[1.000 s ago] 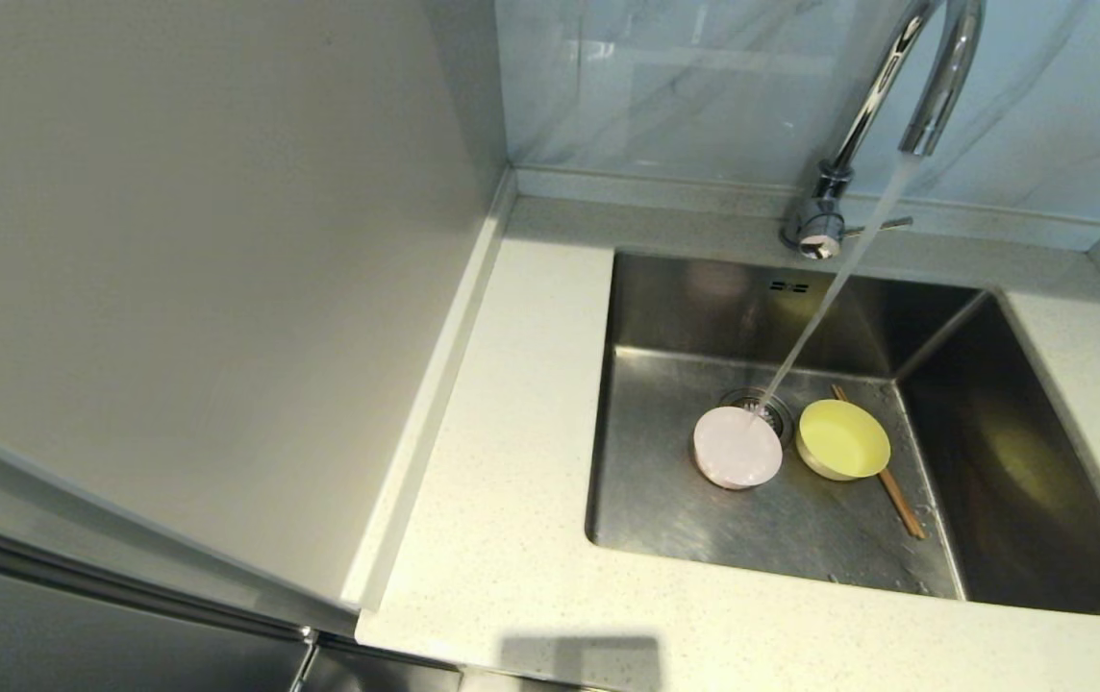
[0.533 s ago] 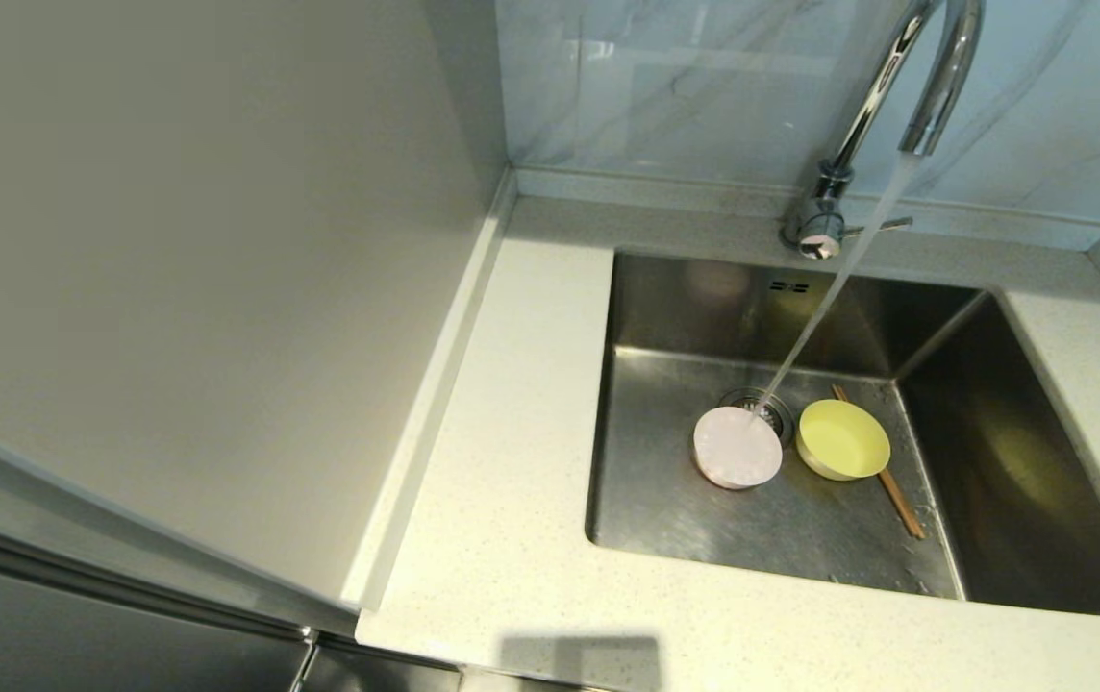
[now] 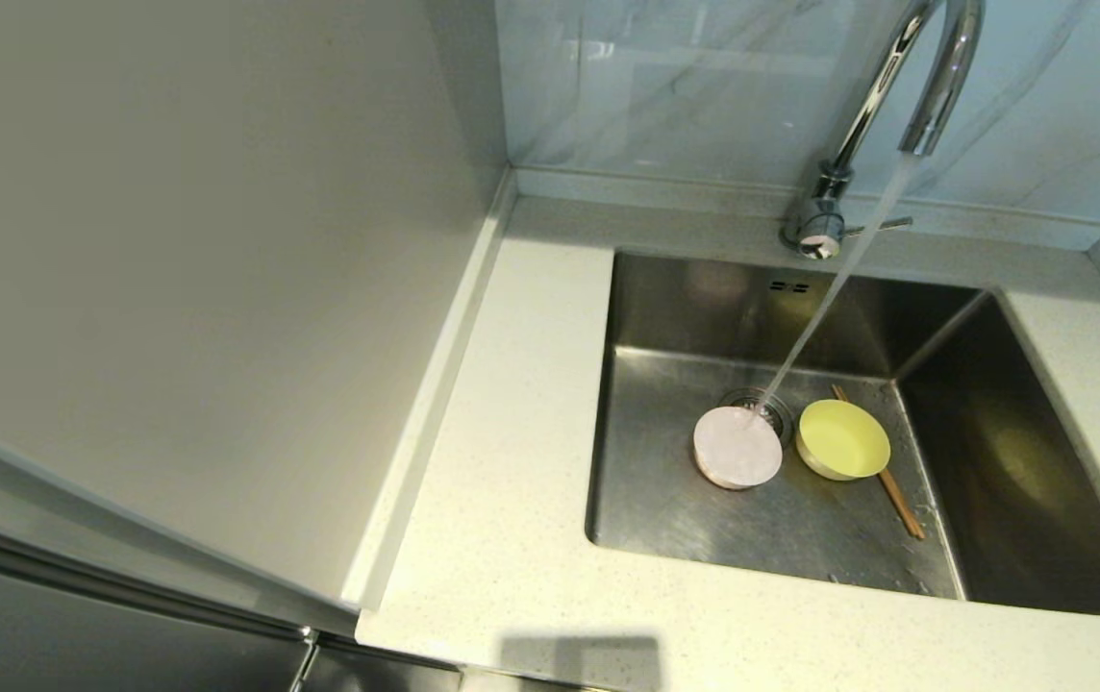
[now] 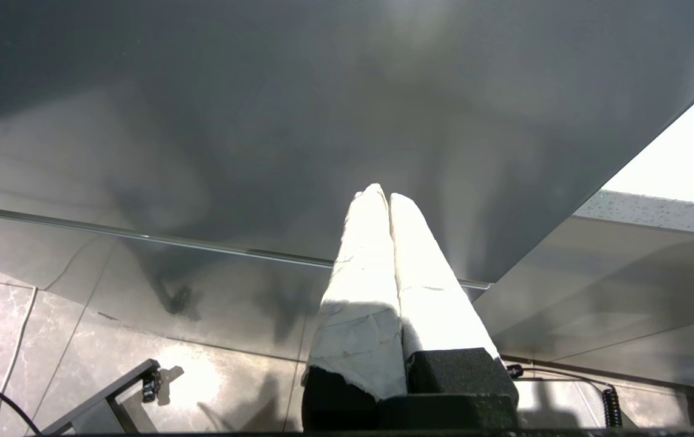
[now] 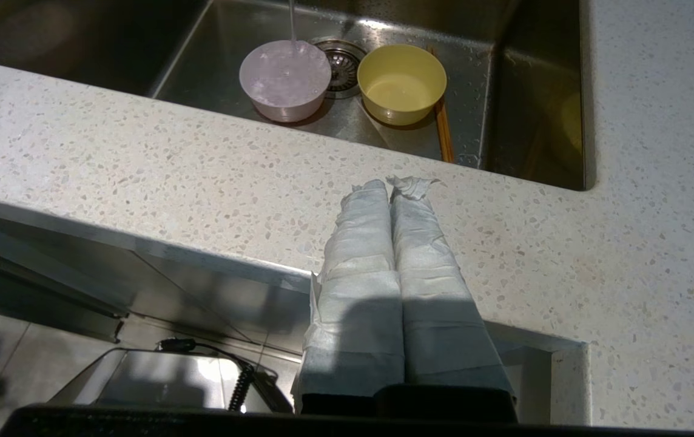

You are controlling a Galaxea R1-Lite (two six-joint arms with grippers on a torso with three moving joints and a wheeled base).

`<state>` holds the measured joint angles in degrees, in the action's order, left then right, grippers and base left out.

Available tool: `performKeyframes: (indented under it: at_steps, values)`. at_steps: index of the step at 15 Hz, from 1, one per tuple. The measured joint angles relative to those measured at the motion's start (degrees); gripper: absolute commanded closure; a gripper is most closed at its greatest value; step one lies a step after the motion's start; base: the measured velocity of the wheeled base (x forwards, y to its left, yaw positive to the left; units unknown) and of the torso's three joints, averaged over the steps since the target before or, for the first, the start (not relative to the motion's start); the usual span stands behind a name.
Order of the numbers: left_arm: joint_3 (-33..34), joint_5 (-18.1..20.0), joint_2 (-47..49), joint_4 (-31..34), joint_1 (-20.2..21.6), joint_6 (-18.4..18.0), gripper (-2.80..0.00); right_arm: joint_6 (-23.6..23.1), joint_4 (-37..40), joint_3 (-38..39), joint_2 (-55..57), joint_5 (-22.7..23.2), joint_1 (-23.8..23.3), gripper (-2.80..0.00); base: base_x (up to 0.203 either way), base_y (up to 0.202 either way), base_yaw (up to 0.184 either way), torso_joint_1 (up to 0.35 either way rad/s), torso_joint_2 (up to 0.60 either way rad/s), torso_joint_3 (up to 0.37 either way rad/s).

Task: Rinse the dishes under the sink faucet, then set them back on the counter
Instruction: Wait for the water to rinse the bowl, then turn off the faucet

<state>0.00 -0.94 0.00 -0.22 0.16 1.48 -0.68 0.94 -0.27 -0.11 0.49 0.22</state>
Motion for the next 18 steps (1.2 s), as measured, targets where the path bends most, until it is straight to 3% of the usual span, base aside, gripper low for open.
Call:
performKeyframes:
  at_steps: [18]
  values:
    - [0.00,0.00,0.00,0.00,0.00,0.00,0.00,0.00,0.00,0.00,0.09,0.04,0.02,0.00,0.000,0.000,0.000,0.000,0.00,0.000]
